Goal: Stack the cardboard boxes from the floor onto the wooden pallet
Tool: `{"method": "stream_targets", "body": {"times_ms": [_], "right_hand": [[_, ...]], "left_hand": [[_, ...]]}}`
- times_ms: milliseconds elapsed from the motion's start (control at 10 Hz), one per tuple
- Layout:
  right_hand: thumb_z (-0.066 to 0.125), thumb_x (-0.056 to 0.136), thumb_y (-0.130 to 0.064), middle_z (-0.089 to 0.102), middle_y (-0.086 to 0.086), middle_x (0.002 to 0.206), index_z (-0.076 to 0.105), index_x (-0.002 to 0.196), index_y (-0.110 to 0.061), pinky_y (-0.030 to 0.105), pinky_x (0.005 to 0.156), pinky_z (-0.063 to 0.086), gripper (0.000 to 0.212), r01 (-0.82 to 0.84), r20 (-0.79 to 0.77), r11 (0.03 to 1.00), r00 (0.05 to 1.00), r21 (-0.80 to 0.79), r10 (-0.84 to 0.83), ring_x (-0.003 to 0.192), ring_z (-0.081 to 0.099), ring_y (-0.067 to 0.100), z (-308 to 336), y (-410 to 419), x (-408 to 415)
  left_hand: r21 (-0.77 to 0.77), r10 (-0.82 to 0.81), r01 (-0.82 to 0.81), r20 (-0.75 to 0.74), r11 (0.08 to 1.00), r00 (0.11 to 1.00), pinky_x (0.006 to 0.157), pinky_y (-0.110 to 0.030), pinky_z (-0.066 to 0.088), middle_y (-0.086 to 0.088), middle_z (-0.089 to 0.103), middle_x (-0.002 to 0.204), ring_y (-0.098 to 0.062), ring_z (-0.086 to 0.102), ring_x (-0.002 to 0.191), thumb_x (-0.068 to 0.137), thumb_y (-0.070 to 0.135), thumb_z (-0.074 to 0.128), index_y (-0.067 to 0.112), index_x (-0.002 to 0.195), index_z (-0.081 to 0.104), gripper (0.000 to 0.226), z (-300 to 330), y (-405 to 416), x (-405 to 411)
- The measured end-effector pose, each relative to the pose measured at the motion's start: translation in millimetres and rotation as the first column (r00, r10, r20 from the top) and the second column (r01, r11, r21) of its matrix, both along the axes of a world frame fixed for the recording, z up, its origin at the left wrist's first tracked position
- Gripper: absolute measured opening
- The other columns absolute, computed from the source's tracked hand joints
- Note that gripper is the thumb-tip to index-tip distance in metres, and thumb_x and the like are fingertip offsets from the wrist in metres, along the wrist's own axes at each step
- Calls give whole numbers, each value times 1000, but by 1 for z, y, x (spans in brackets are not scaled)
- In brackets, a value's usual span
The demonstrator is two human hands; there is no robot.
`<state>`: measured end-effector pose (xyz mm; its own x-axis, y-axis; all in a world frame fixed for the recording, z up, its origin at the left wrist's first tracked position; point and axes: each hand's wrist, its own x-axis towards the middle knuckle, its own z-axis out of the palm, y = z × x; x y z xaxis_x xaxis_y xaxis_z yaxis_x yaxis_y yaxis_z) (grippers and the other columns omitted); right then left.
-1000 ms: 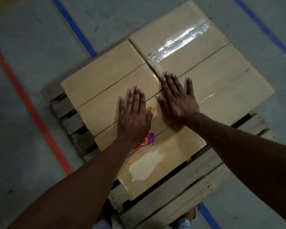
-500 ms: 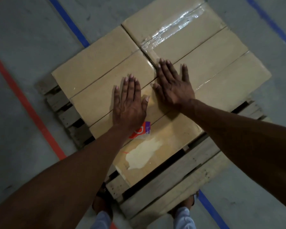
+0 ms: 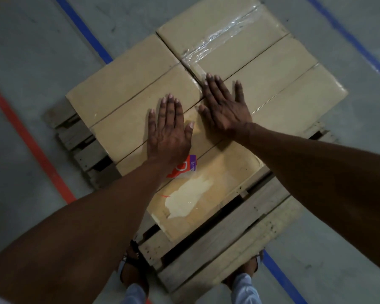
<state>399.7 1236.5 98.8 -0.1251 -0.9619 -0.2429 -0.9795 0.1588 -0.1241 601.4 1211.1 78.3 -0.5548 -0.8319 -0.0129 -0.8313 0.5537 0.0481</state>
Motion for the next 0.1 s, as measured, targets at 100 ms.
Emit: {"method": "stream_targets", "body": {"times_ms": [100], "right_hand": [[16, 108, -57, -12, 6, 174, 1, 167, -22, 61, 126, -6, 70, 87, 122, 995, 989, -57, -79, 161, -8, 21, 10, 27, 15]], "left_hand": [[215, -19, 9, 44, 977, 999, 130, -55, 0, -14, -1, 177, -28, -4, 164, 111, 51, 27, 11, 169, 8, 73, 19, 5, 4]]}}
